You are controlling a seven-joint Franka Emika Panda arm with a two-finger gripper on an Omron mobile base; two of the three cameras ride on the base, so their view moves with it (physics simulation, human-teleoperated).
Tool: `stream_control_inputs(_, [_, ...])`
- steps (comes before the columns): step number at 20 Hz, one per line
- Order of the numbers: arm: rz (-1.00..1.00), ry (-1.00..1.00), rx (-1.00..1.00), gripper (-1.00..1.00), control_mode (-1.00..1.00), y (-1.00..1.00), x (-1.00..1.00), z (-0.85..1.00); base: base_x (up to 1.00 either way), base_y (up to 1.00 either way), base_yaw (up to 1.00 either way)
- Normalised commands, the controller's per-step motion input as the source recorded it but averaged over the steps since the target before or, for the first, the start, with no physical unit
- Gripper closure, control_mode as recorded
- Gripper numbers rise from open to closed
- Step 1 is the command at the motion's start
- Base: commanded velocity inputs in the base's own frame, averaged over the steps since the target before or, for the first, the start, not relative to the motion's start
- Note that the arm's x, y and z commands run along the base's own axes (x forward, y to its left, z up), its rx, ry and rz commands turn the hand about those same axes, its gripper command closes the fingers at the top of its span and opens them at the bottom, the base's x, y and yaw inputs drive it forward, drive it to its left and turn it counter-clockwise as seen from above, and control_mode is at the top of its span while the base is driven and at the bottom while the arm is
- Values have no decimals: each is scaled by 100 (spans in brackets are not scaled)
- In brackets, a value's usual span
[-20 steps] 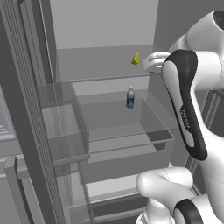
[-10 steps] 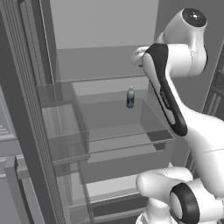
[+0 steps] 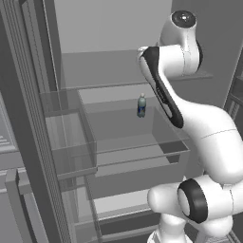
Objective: Grab a lemon wedge from the fridge and one ice cube from the ice bowl, and put them in the glass of lemonade.
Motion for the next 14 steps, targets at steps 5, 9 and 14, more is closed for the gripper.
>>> stream_control_inputs(5, [-3, 16, 1, -100, -100, -16, 62, -2, 0, 0, 0])
stream_control_inputs(9, [-1, 25, 0, -100, -100, -3, 47, 0, 0, 0, 0])
stream_control_inputs(14, [0, 18, 0, -100, -100, 0, 42, -10, 0, 0, 0])
